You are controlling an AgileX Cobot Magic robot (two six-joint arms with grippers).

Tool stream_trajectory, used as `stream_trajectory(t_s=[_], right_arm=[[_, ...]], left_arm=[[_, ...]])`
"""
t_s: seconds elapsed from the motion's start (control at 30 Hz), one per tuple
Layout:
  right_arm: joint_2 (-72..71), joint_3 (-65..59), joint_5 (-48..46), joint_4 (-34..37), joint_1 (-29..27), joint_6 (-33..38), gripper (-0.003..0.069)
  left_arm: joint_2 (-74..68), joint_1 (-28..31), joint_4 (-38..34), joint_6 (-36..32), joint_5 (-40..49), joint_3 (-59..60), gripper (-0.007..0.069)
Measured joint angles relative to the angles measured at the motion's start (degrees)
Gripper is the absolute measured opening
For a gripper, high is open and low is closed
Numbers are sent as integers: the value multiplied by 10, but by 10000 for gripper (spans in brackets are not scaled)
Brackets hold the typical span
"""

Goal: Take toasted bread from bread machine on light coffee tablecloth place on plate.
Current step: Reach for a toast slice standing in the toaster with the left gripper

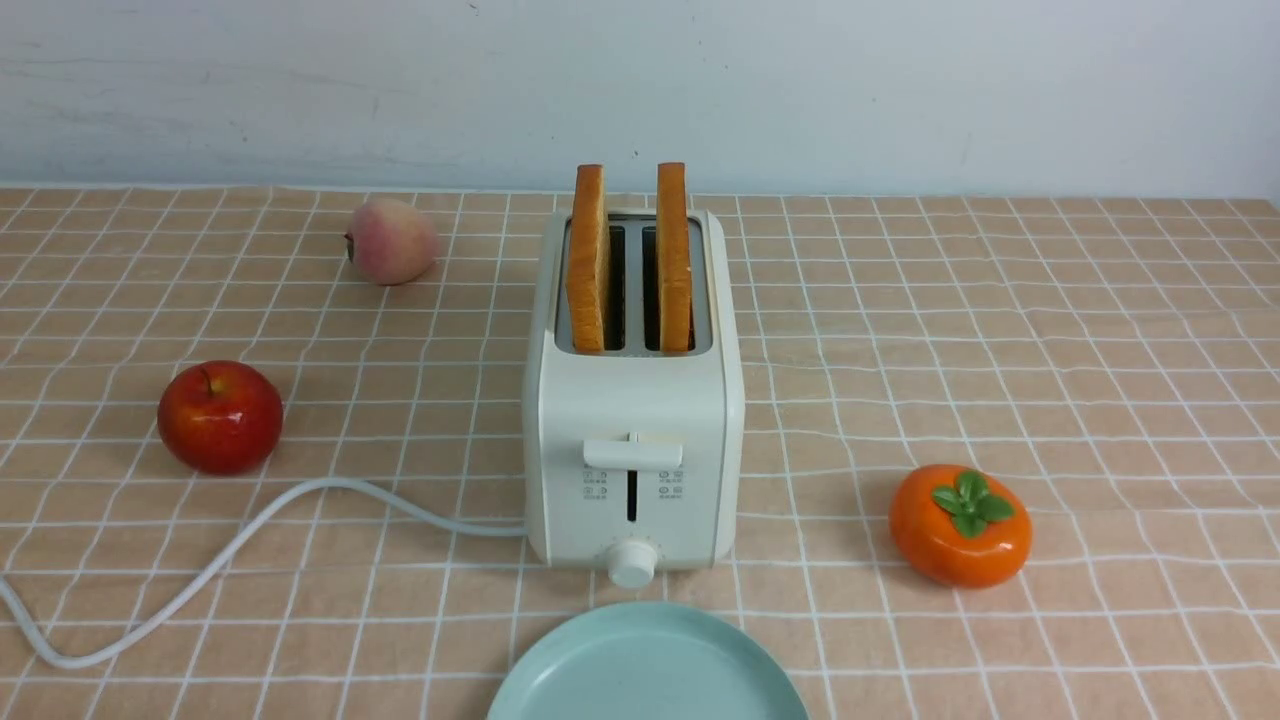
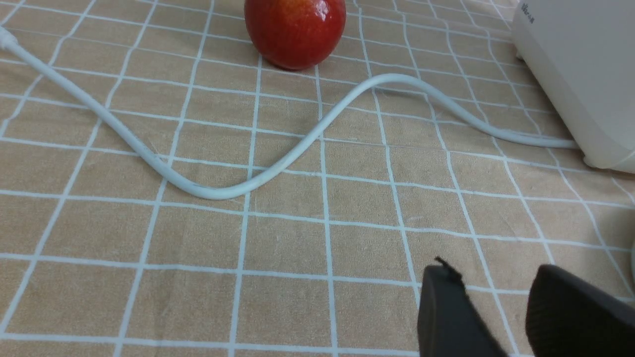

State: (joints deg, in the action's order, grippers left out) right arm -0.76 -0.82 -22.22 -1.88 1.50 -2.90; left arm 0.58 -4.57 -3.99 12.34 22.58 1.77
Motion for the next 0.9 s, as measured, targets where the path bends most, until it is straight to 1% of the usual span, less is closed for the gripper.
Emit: stream_trajectory(t_s=[0.27,0.33,0.4,0.53,0.57,0.7,0.73,0.77,0.8,0.83,0.9], right_arm=[[0,0,0,0,0,0,240],[0,0,0,0,0,0,240],[0,0,0,0,0,0,240],[0,0,0,0,0,0,240],[0,0,0,0,0,0,240],[0,0,0,0,0,0,240],[0,0,0,0,0,0,240],[0,0,0,0,0,0,240],[0,0,0,1,0,0,240],[0,0,1,10,0,-4,240],[0,-1,13,50,0,-19,240]], left_arm=[[0,0,8,0,-4,0,238],[0,0,7,0,-21,0,238],[0,0,-9,7,-42,0,238],[0,0,-100,46,-126,0,238],[0,0,-110,48,-138,0,238],[0,0,-218,90,-260,0,238],[0,0,-222,92,-260,0,238],[0,1,-259,110,-306,0,238],[0,1,-273,119,-320,0,238],[0,1,-288,131,-343,0,235],[0,1,-302,160,-392,0,215]])
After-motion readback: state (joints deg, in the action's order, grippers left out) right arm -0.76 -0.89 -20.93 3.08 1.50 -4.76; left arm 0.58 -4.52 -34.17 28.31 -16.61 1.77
